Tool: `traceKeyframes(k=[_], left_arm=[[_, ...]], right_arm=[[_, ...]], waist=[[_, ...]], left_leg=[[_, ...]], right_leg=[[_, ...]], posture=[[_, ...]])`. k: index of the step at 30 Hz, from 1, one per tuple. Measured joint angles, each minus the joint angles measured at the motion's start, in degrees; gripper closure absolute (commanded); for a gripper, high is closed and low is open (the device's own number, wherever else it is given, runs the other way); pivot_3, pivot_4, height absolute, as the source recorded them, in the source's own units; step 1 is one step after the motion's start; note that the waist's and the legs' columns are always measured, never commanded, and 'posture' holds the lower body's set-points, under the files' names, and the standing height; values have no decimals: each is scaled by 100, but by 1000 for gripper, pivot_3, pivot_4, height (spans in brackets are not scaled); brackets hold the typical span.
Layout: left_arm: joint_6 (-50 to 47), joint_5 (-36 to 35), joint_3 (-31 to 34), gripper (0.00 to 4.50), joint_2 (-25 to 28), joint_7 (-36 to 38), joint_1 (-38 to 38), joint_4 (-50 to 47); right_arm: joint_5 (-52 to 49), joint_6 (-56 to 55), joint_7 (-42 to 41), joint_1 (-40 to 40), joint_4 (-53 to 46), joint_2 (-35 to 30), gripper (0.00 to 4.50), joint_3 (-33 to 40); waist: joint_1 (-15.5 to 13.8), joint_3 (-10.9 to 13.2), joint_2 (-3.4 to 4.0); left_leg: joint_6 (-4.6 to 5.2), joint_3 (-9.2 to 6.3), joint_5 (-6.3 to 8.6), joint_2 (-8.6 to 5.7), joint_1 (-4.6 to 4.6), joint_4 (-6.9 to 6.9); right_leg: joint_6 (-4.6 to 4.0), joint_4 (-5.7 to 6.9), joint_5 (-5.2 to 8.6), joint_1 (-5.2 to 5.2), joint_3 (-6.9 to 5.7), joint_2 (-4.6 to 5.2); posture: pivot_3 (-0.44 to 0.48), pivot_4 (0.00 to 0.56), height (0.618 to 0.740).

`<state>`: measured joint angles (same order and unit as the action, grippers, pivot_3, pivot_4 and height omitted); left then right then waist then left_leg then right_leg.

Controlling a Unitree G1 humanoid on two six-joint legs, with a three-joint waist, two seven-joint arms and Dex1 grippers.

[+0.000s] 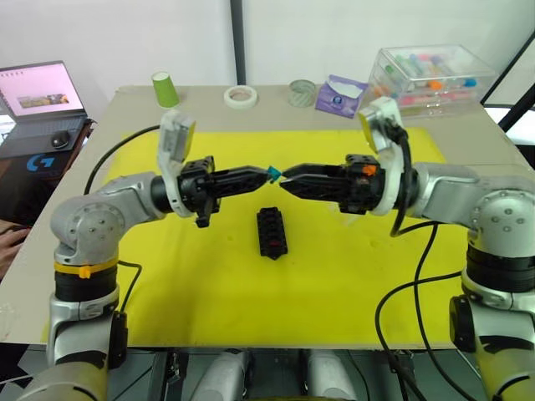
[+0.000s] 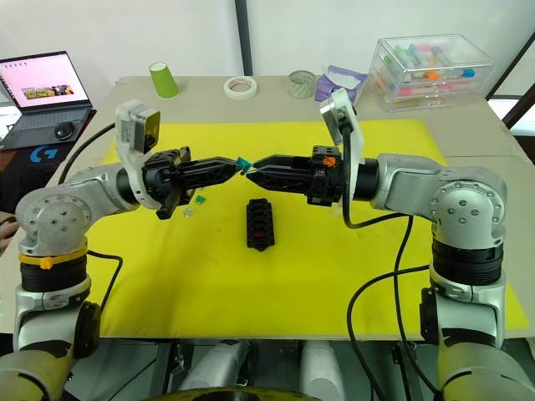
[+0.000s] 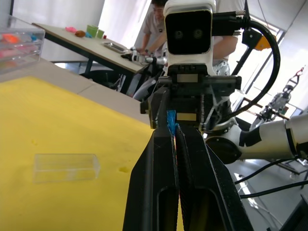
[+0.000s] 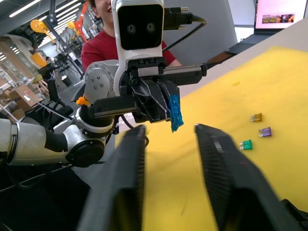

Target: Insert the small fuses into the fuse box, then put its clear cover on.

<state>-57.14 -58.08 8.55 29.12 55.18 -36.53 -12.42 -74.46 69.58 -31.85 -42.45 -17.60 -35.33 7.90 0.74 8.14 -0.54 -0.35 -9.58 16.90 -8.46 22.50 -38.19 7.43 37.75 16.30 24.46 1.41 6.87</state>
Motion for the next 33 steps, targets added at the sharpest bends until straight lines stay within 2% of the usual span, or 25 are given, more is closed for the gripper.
traceKeyframes(k=[12,15,17,18,29,33], left_arm=[[98,7,-112,4500,43,131,-24,24],[133,6,-113,4500,44,136,-23,24],[139,8,-115,4500,46,150,-23,27],[143,7,-116,4500,53,169,-23,28],[221,14,-165,4500,95,224,-21,30],[59,-16,-243,3464,223,163,17,9]], right_arm=[[-16,-13,63,0,1,51,3110,-38],[-46,-13,83,1,1,53,3621,-38],[-102,-13,108,2,2,57,4296,-37],[-120,-12,112,9,15,55,4471,-30],[-200,-2,109,19,58,47,4471,-35],[-226,9,109,17,70,43,4500,-44]], waist=[[-1,0,0],[-1,0,0],[1,0,0],[1,0,0],[0,0,0],[3,0,0]], left_leg=[[0,0,0,0,0,0],[0,0,0,0,0,0],[0,0,0,0,0,0],[0,0,0,0,0,0],[0,0,0,0,0,0],[0,0,0,0,0,1]], right_leg=[[0,0,0,0,0,0],[0,0,0,0,0,0],[0,0,0,0,0,0],[0,0,0,0,0,0],[0,-1,0,0,0,0],[0,-1,0,0,1,0]], posture=[[0,150,740],[0,150,740],[0,150,740],[0,150,740],[0,150,740],[0,150,740]])
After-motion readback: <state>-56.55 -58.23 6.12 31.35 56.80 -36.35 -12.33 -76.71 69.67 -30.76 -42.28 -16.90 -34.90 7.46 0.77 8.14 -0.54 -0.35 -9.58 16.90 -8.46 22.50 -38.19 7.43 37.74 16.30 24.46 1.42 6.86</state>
